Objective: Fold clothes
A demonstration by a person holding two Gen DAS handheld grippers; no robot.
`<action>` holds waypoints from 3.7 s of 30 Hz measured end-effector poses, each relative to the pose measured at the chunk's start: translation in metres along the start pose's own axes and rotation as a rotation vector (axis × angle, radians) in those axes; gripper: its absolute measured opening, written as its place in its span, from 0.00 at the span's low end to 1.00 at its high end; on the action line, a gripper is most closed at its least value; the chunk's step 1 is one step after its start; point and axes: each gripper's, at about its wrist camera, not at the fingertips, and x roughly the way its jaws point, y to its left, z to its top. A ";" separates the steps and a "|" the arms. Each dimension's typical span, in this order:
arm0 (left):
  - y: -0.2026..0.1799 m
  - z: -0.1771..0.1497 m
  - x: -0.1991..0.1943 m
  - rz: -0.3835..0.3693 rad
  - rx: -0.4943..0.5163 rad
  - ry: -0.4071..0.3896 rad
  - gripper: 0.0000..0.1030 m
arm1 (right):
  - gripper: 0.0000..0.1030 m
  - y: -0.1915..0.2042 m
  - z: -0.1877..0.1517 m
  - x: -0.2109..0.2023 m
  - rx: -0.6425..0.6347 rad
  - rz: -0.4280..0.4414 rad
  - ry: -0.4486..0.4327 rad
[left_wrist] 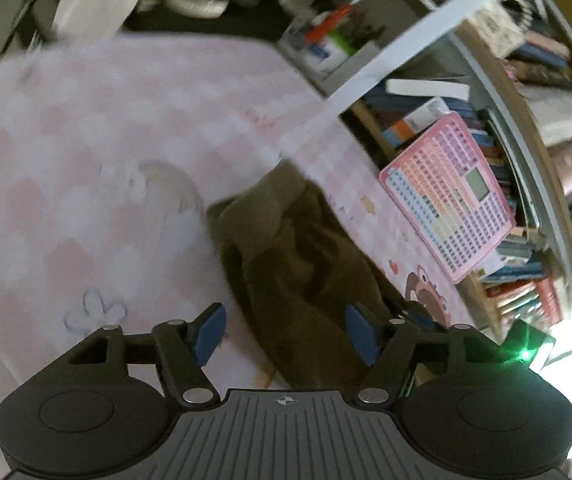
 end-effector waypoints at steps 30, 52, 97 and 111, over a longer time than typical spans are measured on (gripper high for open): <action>0.017 0.029 0.056 -0.054 -0.150 0.027 0.21 | 0.19 0.099 -0.063 -0.082 -0.137 -0.099 0.070; -0.182 -0.082 -0.001 0.049 1.033 -0.232 0.13 | 0.72 -0.075 -0.108 -0.165 0.294 0.066 -0.124; -0.143 -0.154 -0.037 0.202 0.500 -0.180 0.92 | 0.33 -0.170 -0.129 -0.074 0.924 0.573 0.215; -0.168 -0.168 -0.013 0.136 0.569 -0.132 0.92 | 0.53 -0.192 -0.146 -0.149 0.717 0.449 0.058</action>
